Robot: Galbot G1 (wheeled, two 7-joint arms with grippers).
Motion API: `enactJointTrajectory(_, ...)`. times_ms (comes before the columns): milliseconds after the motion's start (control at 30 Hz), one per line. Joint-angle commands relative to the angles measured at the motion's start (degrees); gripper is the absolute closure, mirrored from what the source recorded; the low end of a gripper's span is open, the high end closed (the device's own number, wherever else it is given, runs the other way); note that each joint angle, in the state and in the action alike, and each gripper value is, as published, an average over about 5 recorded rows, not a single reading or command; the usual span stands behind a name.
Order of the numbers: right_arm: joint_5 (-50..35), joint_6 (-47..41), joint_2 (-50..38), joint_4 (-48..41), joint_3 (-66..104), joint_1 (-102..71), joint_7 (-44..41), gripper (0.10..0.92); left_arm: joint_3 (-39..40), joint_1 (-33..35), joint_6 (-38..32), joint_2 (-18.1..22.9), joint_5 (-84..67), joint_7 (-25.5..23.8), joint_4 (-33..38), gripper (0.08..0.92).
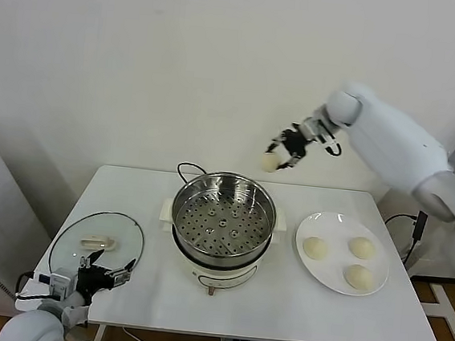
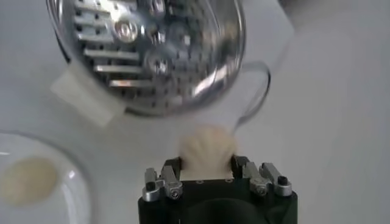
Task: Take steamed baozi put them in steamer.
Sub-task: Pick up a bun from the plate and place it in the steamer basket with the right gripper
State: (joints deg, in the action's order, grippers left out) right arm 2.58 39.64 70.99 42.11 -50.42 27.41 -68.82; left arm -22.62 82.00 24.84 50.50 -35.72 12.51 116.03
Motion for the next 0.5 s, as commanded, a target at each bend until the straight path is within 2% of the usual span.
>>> enactJointTrajectory(33, 9.7, 10.4, 9.7, -2.7, 1.6, -0.6, -3.4, 0.499, 0.3, -0.1, 0.0, -0.2, 0.0, 0.0, 0.0, 0.177)
enactJointTrajectory(200, 18.2, 10.4, 10.2, -1.7, 4.7, -4.0, -3.4, 0.499, 0.0, 0.3, -0.1, -0.5, 0.0, 0.0, 0.2, 0.177)
enactJointTrajectory(500, 21.9, 10.4, 7.5, 5.1, 4.7, -7.9, -3.4, 0.499, -0.1, 0.6, -0.1, -0.4, 0.0, 0.1, 0.4, 0.177)
